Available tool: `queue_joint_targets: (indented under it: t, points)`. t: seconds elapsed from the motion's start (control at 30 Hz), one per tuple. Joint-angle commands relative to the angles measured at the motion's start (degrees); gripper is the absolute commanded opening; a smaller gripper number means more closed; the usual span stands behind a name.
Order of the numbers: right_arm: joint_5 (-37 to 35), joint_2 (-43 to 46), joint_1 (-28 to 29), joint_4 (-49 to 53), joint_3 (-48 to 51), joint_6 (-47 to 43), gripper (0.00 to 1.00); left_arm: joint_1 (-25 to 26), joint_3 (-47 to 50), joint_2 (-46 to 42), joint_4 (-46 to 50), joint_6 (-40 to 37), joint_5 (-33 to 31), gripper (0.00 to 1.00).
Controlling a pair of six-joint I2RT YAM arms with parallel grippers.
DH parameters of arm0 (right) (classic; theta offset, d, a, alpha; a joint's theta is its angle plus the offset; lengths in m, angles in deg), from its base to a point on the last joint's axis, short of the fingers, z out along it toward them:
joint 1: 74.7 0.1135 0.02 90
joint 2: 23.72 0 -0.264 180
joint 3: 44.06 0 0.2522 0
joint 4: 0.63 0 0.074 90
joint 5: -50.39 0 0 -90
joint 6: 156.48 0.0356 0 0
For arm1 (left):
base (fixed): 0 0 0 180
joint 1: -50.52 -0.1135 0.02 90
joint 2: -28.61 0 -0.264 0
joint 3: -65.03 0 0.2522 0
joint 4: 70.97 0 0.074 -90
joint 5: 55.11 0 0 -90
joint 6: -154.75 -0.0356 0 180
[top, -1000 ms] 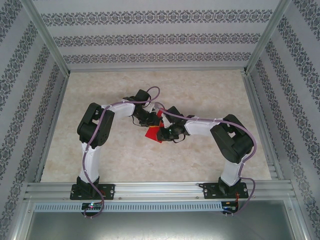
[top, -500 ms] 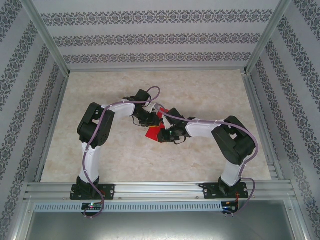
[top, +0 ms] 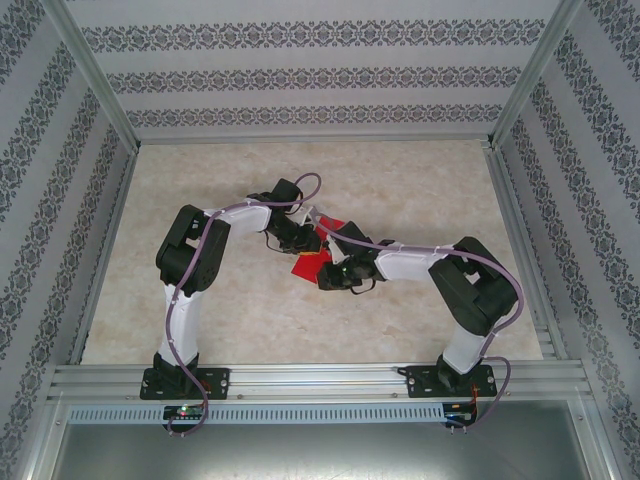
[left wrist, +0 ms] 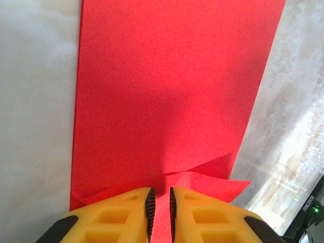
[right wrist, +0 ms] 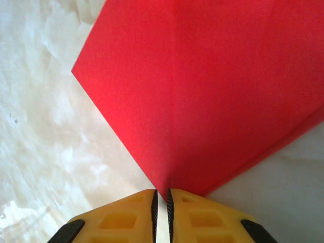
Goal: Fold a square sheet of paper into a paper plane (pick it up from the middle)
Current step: Fold the triangle a second time at the center of the table.
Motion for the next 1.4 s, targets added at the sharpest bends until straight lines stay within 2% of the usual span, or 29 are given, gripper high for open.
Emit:
queue_joint_targets:
  t: [0.0,0.27,0.67,1.37]
  points:
    - [1.0,1.3,0.9,4.9,1.3,1.0,0.16,-0.4,1.0,4.1,3.4,-2.1,-5.5,0.22]
    - [6.9,4.5,-3.1,-8.0,1.7,8.9,0.16,-0.2,1.1,3.9,3.4,-1.9,-4.6,0.22]
    - [4.9,-3.1,-3.5,-3.9,-2.7,4.9,0.16,-0.3,1.0,3.7,3.4,-1.7,-4.0,0.21]
    - [-0.1,-1.6,-1.9,2.1,4.7,2.0,0.16,-1.3,-1.7,3.1,2.5,-0.6,-3.0,0.24]
